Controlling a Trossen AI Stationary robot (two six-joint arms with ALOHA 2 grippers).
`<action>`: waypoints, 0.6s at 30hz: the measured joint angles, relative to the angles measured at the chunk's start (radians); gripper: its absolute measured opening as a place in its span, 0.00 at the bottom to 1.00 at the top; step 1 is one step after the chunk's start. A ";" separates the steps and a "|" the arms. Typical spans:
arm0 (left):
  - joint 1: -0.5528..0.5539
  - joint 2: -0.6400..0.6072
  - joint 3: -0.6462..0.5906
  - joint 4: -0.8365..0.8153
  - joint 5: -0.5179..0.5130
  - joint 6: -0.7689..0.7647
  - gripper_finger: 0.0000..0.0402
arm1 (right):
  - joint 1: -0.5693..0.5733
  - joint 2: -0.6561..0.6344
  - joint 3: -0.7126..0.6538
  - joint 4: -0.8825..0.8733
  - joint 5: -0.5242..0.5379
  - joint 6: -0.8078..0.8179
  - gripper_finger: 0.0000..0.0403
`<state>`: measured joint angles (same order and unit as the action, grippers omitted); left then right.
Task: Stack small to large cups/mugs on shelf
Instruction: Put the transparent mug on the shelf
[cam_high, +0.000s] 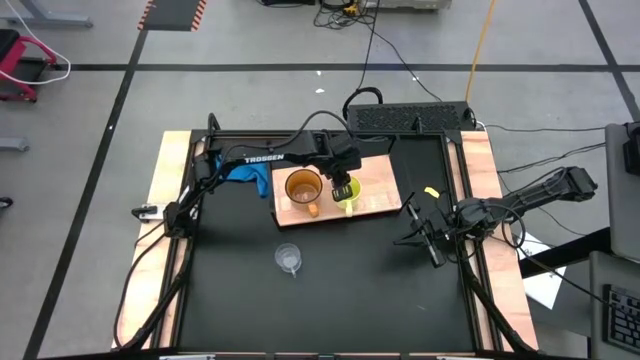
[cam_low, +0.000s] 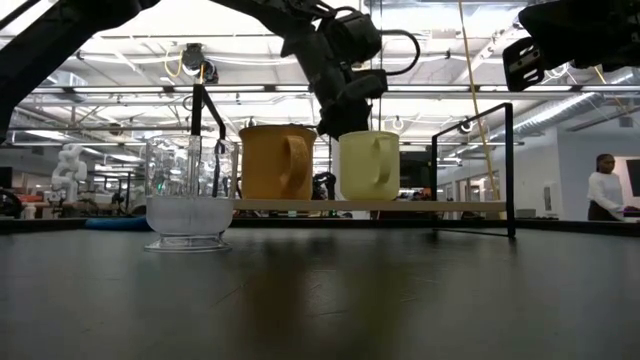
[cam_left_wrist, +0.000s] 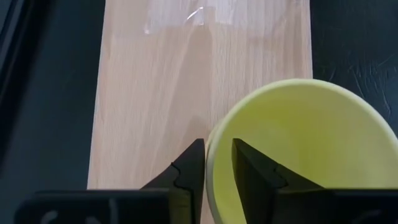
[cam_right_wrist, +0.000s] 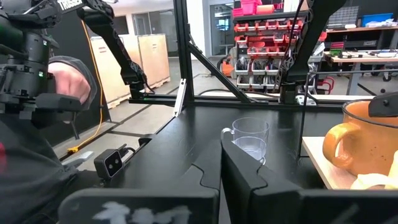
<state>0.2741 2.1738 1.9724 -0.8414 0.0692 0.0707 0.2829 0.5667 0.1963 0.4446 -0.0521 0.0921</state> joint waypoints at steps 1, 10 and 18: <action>0.000 -0.004 0.000 0.000 0.000 0.002 0.21 | 0.000 0.000 0.000 0.000 0.000 0.000 0.00; 0.000 -0.063 0.001 0.032 -0.004 0.021 0.21 | 0.000 0.000 0.000 0.000 0.000 0.000 0.00; 0.005 -0.178 0.001 0.035 -0.046 0.023 0.21 | 0.000 0.000 0.000 -0.001 0.000 0.000 0.00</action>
<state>0.2791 1.9962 1.9738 -0.8061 0.0233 0.0933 0.2829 0.5668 0.1963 0.4436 -0.0521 0.0925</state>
